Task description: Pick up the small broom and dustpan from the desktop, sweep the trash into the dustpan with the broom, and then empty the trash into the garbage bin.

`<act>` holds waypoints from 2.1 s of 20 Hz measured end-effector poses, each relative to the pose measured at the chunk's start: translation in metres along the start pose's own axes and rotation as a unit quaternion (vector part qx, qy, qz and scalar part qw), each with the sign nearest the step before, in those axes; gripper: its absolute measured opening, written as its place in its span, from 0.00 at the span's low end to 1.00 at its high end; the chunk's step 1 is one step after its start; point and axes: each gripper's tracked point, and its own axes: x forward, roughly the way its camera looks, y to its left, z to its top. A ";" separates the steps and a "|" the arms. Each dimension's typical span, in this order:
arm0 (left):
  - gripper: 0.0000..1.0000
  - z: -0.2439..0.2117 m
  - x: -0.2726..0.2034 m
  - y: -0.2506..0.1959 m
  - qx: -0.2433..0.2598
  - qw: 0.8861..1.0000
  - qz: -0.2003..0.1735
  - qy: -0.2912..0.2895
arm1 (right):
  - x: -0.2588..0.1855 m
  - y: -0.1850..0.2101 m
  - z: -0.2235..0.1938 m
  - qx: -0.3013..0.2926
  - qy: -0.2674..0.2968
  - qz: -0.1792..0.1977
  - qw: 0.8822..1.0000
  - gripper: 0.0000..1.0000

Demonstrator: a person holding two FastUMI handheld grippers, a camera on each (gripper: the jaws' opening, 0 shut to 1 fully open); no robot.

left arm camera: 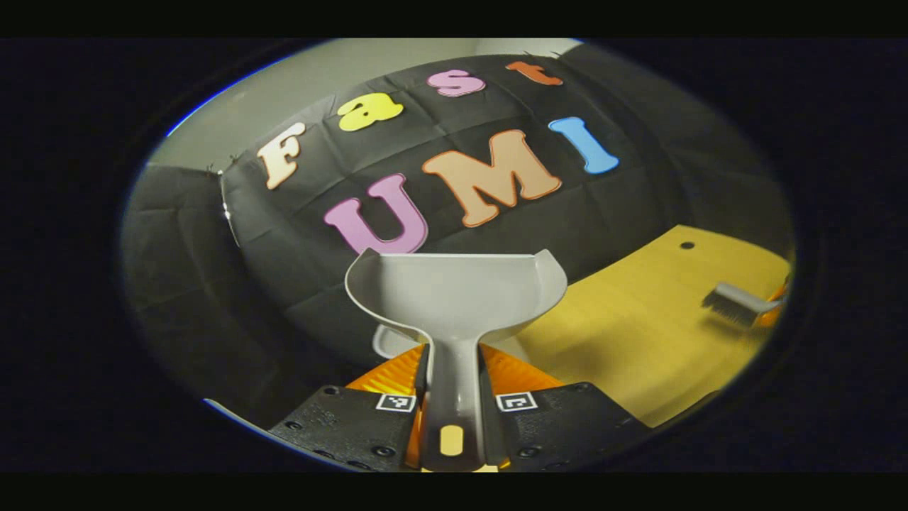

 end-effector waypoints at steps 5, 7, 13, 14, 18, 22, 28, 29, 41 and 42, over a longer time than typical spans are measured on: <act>0.27 -0.025 -0.027 -0.079 -0.059 0.997 -0.048 0.000 | 0.001 -0.006 0.002 0.001 -0.004 -0.025 1.000 0.22; 0.27 -0.052 -0.039 -0.111 -0.093 0.992 -0.082 0.031 | -0.002 -0.011 -0.001 -0.005 -0.002 -0.042 0.999 0.22; 0.28 -0.141 -0.049 -0.166 -0.109 0.978 -0.126 0.123 | 0.004 -0.030 -0.020 -0.014 0.044 -0.109 0.993 0.22; 0.27 -0.154 -0.051 -0.171 -0.122 0.974 -0.127 0.141 | 0.007 -0.030 -0.025 -0.012 0.055 -0.115 0.992 0.22; 0.28 -0.185 -0.049 -0.176 -0.140 0.964 -0.121 0.192 | 0.010 -0.031 -0.029 -0.004 0.099 -0.131 0.986 0.22; 0.28 -0.185 -0.051 -0.178 -0.137 0.959 -0.124 0.215 | 0.002 -0.028 -0.020 -0.011 0.135 -0.137 0.981 0.22; 0.30 -0.179 -0.053 -0.179 -0.160 0.953 -0.125 0.226 | 0.004 -0.018 -0.006 -0.014 0.148 -0.139 0.979 0.23; 0.30 -0.179 -0.053 -0.179 -0.160 0.953 -0.125 0.224 | 0.001 -0.019 -0.012 -0.017 0.151 -0.140 0.978 0.24; 0.96 -0.121 -0.073 -0.164 -0.116 0.978 -0.109 0.137 | -0.036 -0.014 0.029 -0.019 0.076 -0.135 0.988 0.93; 1.00 -0.110 -0.075 -0.160 -0.114 0.981 -0.101 0.123 | -0.044 -0.013 0.039 -0.018 0.059 -0.133 0.989 0.95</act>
